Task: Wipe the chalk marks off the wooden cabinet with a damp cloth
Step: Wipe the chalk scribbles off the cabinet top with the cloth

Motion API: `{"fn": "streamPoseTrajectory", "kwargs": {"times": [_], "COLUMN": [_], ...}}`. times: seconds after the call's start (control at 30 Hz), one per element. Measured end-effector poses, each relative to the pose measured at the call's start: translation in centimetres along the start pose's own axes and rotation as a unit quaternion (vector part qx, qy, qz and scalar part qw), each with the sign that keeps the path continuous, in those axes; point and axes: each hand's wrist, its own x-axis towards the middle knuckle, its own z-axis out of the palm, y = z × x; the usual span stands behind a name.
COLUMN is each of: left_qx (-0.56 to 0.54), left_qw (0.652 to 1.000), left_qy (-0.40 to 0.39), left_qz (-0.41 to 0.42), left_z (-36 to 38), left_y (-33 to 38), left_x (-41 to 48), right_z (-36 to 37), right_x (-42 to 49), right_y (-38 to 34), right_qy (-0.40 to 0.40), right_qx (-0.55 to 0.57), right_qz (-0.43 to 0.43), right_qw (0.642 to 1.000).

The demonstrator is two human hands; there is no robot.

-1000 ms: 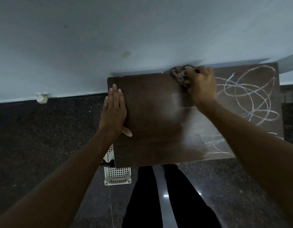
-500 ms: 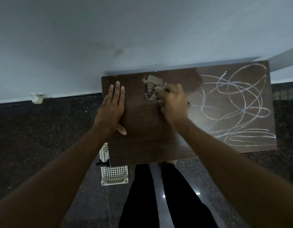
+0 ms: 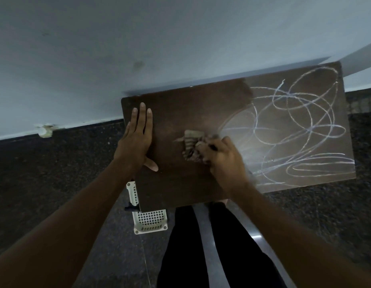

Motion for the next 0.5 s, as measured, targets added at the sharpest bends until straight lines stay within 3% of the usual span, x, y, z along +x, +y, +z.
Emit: {"fn": "streamPoseTrajectory", "kwargs": {"times": [0.13,0.37,0.5], "left_qx": [-0.001,0.005,0.009], "left_qw": [1.0,1.0,1.0], "left_qy": [-0.005,-0.005,-0.009], "left_qz": [-0.003,-0.012,-0.011], "left_z": [0.0,-0.2,-0.2], "left_y": [0.1,0.3,0.4], "left_x": [0.1,0.1,0.0], "right_z": [-2.8,-4.3,-3.5], "right_x": [4.9,11.7,9.2], "right_y": [2.9,4.9,2.6], "right_qy": [0.043,0.119,0.074], "right_qx": [0.015,-0.033,-0.008], "right_qz": [0.106,0.151,0.124], "right_qw": [0.993,0.981,0.99]}}
